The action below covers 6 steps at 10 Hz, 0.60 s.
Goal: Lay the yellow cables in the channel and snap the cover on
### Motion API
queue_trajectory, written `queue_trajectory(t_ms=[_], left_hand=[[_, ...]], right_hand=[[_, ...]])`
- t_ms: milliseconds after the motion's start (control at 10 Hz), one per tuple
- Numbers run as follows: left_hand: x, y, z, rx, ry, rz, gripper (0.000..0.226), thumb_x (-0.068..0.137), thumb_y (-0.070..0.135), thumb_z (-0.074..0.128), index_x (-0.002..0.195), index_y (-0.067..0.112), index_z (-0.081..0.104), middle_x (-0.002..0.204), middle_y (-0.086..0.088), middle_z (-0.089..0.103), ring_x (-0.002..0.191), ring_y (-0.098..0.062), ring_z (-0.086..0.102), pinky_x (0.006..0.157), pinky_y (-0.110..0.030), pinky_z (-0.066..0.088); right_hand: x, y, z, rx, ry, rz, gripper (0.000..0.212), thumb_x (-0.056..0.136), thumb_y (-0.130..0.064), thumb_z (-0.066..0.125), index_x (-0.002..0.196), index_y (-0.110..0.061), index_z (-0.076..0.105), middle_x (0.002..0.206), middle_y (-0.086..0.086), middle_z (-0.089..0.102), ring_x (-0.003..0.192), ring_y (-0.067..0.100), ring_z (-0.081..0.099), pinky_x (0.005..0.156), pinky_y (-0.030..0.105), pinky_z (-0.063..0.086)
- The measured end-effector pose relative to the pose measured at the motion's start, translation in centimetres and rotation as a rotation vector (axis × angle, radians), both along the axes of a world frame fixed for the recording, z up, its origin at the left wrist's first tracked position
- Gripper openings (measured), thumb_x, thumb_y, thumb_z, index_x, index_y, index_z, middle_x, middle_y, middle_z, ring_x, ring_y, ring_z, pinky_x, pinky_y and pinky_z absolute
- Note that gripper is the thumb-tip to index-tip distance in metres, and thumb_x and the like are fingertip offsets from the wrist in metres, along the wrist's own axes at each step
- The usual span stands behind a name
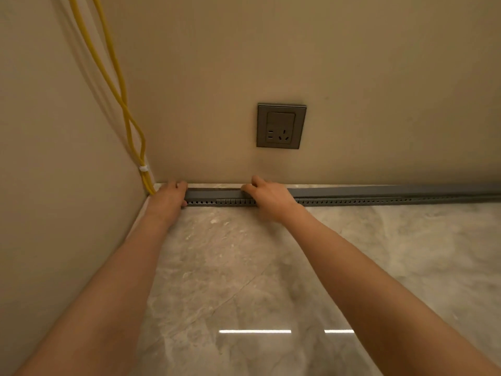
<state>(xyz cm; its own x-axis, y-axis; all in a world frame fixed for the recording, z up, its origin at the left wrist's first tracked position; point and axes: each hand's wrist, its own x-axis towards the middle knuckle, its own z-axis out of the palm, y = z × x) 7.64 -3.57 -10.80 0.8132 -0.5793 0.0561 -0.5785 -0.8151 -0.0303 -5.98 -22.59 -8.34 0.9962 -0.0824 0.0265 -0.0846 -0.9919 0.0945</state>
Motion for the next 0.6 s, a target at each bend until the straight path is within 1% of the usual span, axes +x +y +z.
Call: queue_trajectory(t_ms=[100, 200, 300, 400, 500, 600], left_hand=[[-0.9, -0.6, 0.2, 0.080, -0.044, 0.038, 0.035, 0.096, 0.007, 0.046, 0.130, 0.001, 0.042, 0.127, -0.021, 0.047, 0.115, -0.036, 0.052, 0.090, -0.043, 0.046], [-2.5, -1.9, 0.6, 0.125, -0.111, 0.084, 0.036, 0.093, 0.005, 0.045, 0.129, 0.002, 0.040, 0.128, -0.020, 0.047, 0.117, -0.035, 0.051, 0.096, -0.043, 0.044], [-4.7, -4.1, 1.1, 0.083, -0.070, 0.047, 0.042, 0.091, 0.005, 0.046, 0.133, 0.002, 0.039, 0.130, -0.020, 0.046, 0.119, -0.036, 0.049, 0.099, -0.043, 0.042], [-6.7, -6.6, 2.2, 0.041, -0.029, -0.043, 0.046, 0.089, 0.006, 0.050, 0.134, 0.003, 0.040, 0.131, -0.018, 0.047, 0.120, -0.035, 0.048, 0.099, -0.041, 0.042], [-8.2, -8.8, 3.4, -0.088, 0.075, -0.078, 0.048, 0.089, 0.006, 0.049, 0.136, 0.008, 0.041, 0.135, -0.016, 0.046, 0.122, -0.034, 0.048, 0.099, -0.041, 0.042], [-9.2, -10.1, 4.5, -0.250, 0.374, -0.118, 0.042, 0.091, 0.004, 0.048, 0.132, 0.009, 0.048, 0.134, -0.016, 0.050, 0.118, -0.029, 0.051, 0.093, -0.033, 0.042]], right_hand=[[-1.1, -1.0, 0.3, 0.020, 0.006, -0.053, 0.041, 0.088, 0.002, 0.048, 0.128, -0.005, 0.049, 0.122, 0.016, 0.048, 0.099, 0.037, 0.059, 0.073, 0.040, 0.046], [-1.6, -1.5, 0.4, 0.074, 0.025, -0.092, 0.033, 0.087, 0.000, 0.049, 0.118, -0.003, 0.059, 0.119, 0.015, 0.053, 0.103, 0.036, 0.058, 0.080, 0.038, 0.048], [-1.8, -1.7, 0.2, 0.111, 0.057, -0.093, 0.033, 0.087, 0.000, 0.048, 0.118, -0.001, 0.060, 0.121, 0.016, 0.052, 0.105, 0.035, 0.057, 0.084, 0.036, 0.048], [-2.1, -1.9, 0.4, 0.242, 0.100, -0.123, 0.035, 0.086, 0.000, 0.047, 0.118, -0.002, 0.061, 0.122, 0.017, 0.052, 0.106, 0.036, 0.056, 0.089, 0.038, 0.050], [-2.8, -2.4, 0.7, 0.344, 0.101, -0.129, 0.040, 0.088, -0.002, 0.047, 0.126, -0.006, 0.057, 0.126, 0.018, 0.053, 0.113, 0.035, 0.053, 0.095, 0.037, 0.047], [-4.4, -3.3, 1.2, 0.405, 0.100, -0.181, 0.049, 0.088, -0.002, 0.046, 0.136, -0.009, 0.048, 0.136, 0.016, 0.050, 0.124, 0.032, 0.049, 0.103, 0.037, 0.043]])
